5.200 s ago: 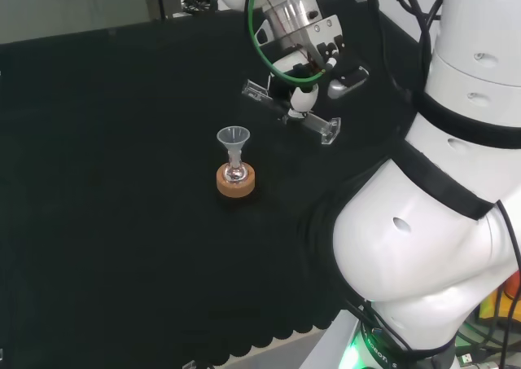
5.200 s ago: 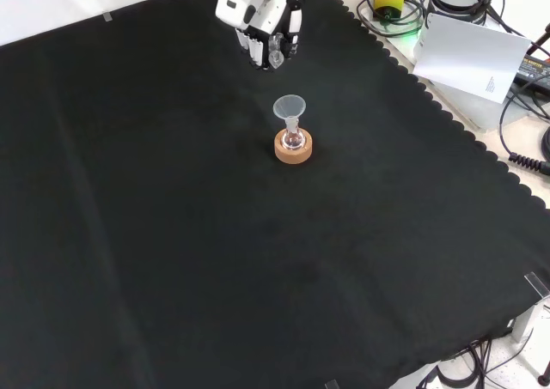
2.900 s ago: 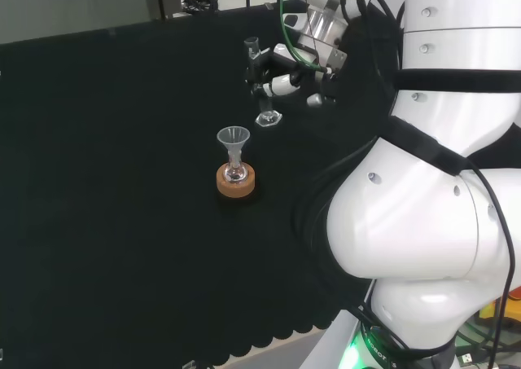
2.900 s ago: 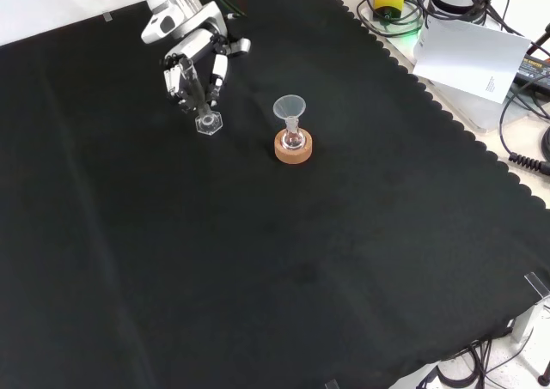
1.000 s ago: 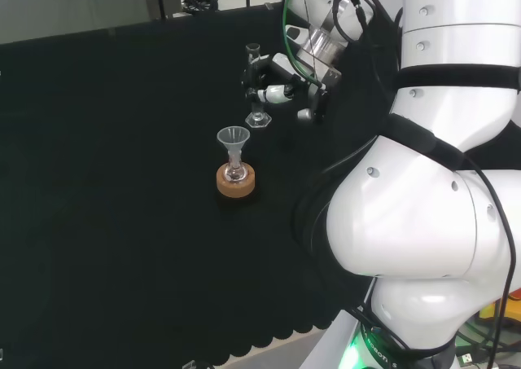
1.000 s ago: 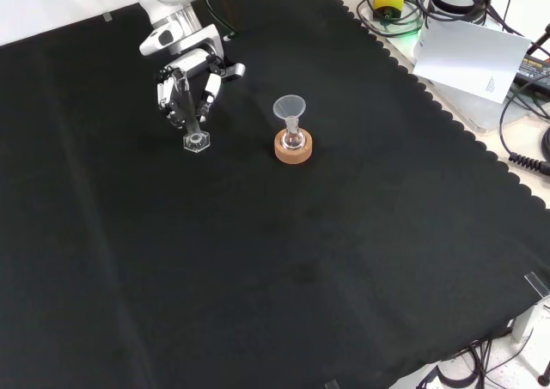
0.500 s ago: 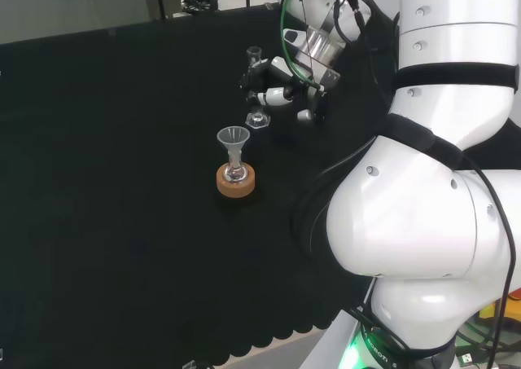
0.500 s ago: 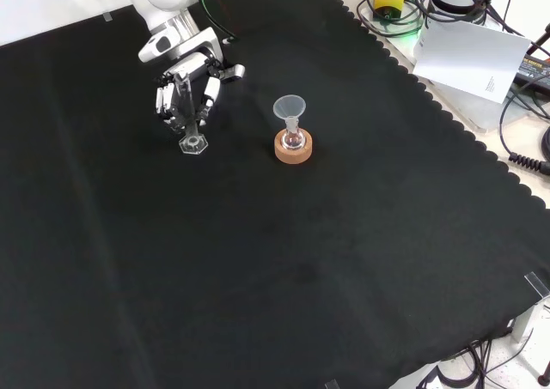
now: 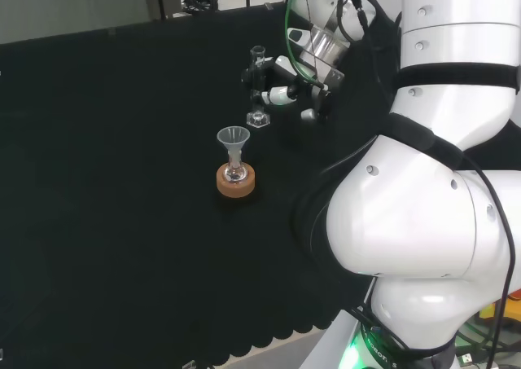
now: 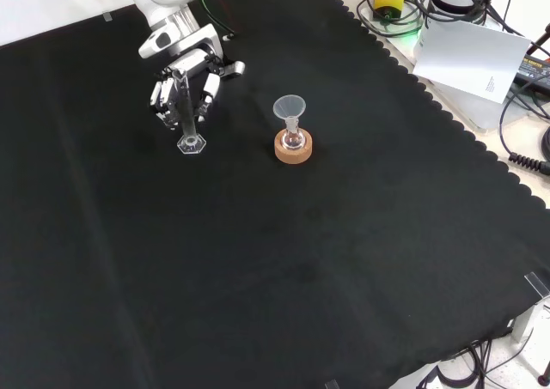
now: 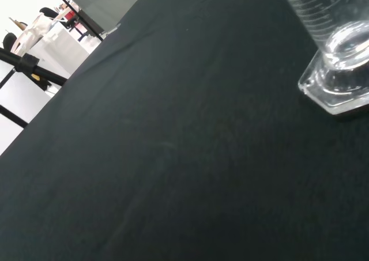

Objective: Put the graduated cylinder back on the table.

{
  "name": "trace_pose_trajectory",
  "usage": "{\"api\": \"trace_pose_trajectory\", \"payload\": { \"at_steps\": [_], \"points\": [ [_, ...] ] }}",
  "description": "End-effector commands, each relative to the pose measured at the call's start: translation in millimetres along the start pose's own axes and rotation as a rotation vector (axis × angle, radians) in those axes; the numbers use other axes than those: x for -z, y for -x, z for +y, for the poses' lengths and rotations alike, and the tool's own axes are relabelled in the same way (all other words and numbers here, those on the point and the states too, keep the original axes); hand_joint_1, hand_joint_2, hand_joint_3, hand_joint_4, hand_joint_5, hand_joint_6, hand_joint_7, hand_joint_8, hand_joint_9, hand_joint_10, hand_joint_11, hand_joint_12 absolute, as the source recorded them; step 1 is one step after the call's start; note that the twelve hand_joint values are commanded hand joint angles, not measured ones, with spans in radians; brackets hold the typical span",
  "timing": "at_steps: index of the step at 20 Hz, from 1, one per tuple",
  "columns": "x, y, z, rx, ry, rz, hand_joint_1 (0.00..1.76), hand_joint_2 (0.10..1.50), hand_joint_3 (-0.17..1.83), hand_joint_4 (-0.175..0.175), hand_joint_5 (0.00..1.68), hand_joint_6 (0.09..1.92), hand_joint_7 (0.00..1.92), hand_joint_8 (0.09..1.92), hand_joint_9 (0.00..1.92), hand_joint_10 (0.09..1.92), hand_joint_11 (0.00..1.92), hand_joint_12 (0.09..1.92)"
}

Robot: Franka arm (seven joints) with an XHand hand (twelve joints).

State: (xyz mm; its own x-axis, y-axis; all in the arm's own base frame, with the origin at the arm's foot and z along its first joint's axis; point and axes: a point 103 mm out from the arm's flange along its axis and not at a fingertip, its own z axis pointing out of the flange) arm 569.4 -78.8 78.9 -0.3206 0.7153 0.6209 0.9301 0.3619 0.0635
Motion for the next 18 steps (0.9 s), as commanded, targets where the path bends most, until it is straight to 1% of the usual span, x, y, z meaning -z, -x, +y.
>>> {"api": "trace_pose_trajectory", "payload": {
  "at_steps": [1,4,7,10,13,17,18],
  "points": [
    [-0.6,-6.6,5.3,-0.007,-0.042,-0.011,1.04,1.03,-0.17,-0.033,0.53,0.64,0.54,0.61,0.94,0.09,0.47,1.26],
    [2.1,-12.2,9.2,-0.015,-0.04,-0.01,0.98,0.98,-0.17,-0.054,0.38,0.47,0.41,0.64,0.86,0.09,0.36,1.31],
    [19.0,-11.0,3.1,-0.031,-0.024,-0.017,0.93,0.96,-0.17,-0.062,0.34,0.31,0.29,0.66,0.76,0.09,0.25,1.35],
    [35.1,-11.1,-3.2,-0.065,-0.017,-0.016,0.91,0.94,-0.17,-0.066,0.31,0.2,0.19,0.66,0.67,0.09,0.17,1.37],
    [49.3,-14.4,-10.2,-0.099,0.008,-0.034,0.89,0.93,-0.17,-0.069,0.29,0.13,0.12,0.66,0.61,0.09,0.1,1.39],
    [72.0,-24.1,-24.2,-0.134,0.047,-0.06,0.87,0.92,-0.17,-0.07,0.27,0.1,0.09,0.65,0.57,0.09,0.07,1.39],
    [78.4,-27.2,-28.4,-0.15,0.051,-0.071,0.87,0.92,-0.17,-0.071,0.27,0.09,0.09,0.65,0.57,0.09,0.06,1.4]
  ]
}}
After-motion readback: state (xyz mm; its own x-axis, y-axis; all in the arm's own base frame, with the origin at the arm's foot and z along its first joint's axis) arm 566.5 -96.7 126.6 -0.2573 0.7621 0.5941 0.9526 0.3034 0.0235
